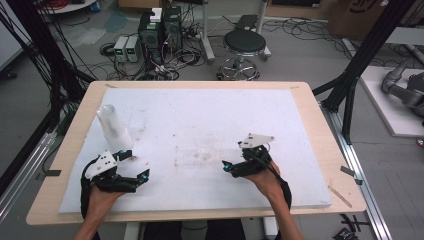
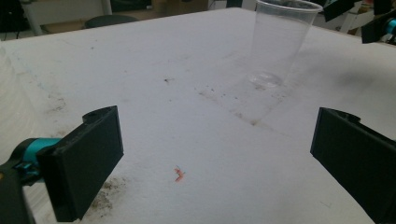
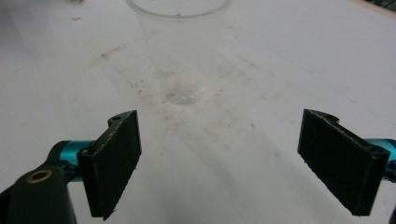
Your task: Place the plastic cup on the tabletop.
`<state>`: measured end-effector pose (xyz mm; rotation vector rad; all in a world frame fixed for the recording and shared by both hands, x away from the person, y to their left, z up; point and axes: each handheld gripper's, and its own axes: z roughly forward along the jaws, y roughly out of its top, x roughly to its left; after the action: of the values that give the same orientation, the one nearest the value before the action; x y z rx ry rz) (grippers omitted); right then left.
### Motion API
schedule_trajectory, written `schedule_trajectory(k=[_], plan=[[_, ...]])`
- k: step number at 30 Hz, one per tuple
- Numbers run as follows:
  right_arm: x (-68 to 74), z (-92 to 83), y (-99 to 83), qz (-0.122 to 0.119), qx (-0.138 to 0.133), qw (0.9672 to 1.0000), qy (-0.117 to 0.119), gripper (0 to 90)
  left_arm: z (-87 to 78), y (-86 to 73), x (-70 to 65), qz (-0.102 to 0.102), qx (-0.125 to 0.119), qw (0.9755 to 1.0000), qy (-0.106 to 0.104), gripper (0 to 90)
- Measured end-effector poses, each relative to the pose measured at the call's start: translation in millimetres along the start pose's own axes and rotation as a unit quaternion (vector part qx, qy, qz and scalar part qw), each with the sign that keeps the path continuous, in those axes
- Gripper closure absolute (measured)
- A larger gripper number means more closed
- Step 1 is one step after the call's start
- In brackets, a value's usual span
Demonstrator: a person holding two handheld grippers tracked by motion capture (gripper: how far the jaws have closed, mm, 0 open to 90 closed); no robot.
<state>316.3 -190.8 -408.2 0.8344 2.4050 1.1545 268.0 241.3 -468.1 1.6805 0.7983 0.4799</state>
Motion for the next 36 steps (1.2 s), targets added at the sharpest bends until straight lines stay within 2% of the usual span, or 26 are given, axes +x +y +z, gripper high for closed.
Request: schedule_trajectory(k=[4,9,12,14,17,30,36], plan=[[-9.4,-16.8,-22.4,0.013,-0.03,0.9991,-0.025,13.3,-0.3,-0.2,0.2,-0.003,-0.002,1.0,0.002,2.3],[-18.6,-26.3,-52.1,0.034,-0.069,0.9957,-0.051,13.4,-0.5,-0.2,0.1,-0.002,-0.001,1.0,0.002,2.3],[-25.3,-27.6,-63.0,0.053,-0.065,0.995,-0.055,13.4,-0.1,-0.1,-0.4,0.001,-0.001,1.0,0.002,2.3],[-29.3,-28.3,-69.5,0.064,-0.076,0.9933,-0.06,13.5,-0.3,-0.1,-0.7,0.004,0.0,1.0,0.0,2.3],[-31.6,-29.0,-72.1,0.075,-0.078,0.992,-0.064,13.5,0.0,0.0,-0.5,0.003,0.001,1.0,0.001,2.3],[-29.9,-30.5,-74.3,0.075,-0.108,0.9878,-0.083,14.0,-0.7,-0.4,-0.4,0.001,-0.003,1.0,0.0,2.3],[-30.6,-28.7,-77.8,0.082,-0.117,0.9864,-0.082,14.1,-0.6,-0.4,-0.1,0.0,-0.003,1.0,0.001,2.3]])
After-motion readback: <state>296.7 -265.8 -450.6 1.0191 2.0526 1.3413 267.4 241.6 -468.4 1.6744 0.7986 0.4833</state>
